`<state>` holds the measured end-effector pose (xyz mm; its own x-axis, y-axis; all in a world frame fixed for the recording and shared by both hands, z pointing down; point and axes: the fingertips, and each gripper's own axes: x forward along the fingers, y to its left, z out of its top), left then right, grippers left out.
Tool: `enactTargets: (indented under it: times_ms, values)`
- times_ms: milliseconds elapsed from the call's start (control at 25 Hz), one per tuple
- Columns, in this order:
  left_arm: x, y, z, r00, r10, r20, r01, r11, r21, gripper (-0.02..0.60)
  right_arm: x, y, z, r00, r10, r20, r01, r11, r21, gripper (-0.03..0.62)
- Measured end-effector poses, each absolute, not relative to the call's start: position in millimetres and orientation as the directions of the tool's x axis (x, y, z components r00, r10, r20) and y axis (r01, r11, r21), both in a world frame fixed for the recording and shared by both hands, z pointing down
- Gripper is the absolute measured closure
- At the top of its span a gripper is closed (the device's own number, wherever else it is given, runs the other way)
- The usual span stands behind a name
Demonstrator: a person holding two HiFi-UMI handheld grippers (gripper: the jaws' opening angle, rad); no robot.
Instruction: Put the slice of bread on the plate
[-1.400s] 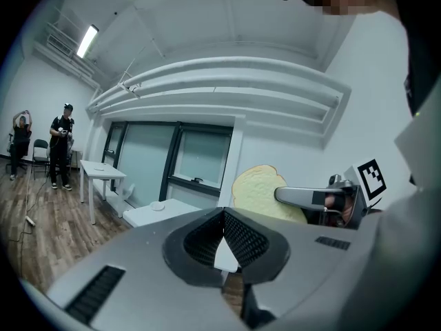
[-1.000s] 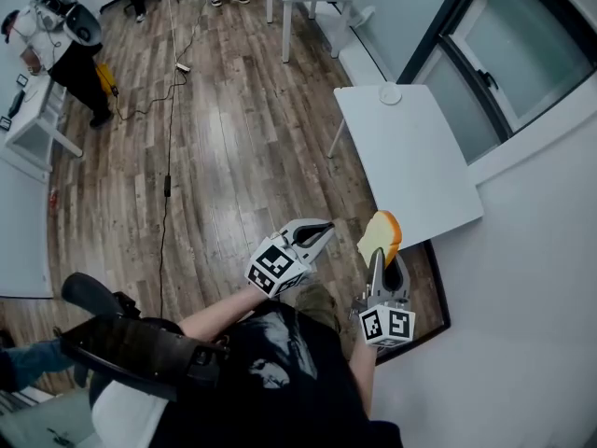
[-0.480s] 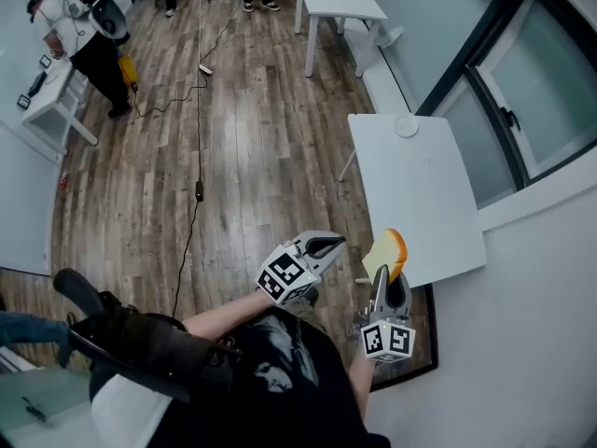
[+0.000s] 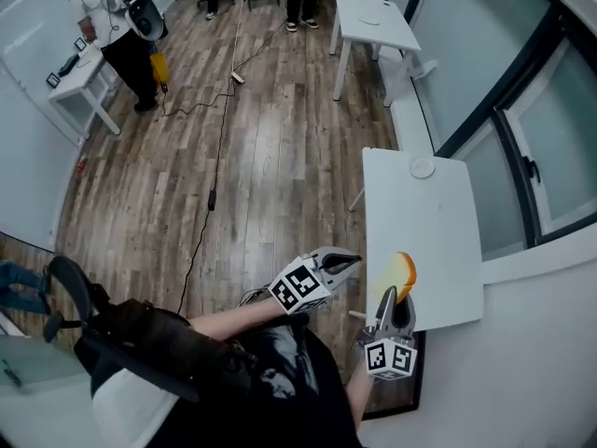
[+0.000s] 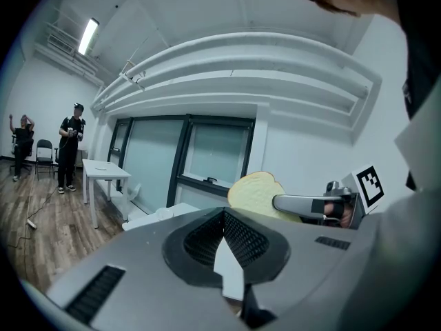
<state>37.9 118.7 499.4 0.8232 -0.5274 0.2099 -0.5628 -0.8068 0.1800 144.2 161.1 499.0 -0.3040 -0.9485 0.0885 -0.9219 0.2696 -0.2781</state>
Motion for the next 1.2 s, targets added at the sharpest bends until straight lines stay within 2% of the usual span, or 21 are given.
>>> enactTargets:
  times_ms: [320, 760, 1200]
  values:
    - [29, 32, 497, 0.831, -0.518, 0.201, -0.552, -0.813, 0.187, 0.58, 135, 80, 492, -0.269, -0.957, 0.108, -0.932, 0.231, -0.278, 0.496]
    - [13, -64, 505, 0.886, -0.412, 0.212, -0.453, -0.867, 0.209, 0.581, 121, -1, 501, -0.16, -0.979, 0.13, -0.96, 0.123, -0.253, 0.496]
    - [48, -142, 535, 0.885, -0.387, 0.26, -0.447, -0.863, 0.235, 0.58, 154, -84, 523, -0.147, -0.973, 0.18, -0.956, 0.093, -0.279, 0.496]
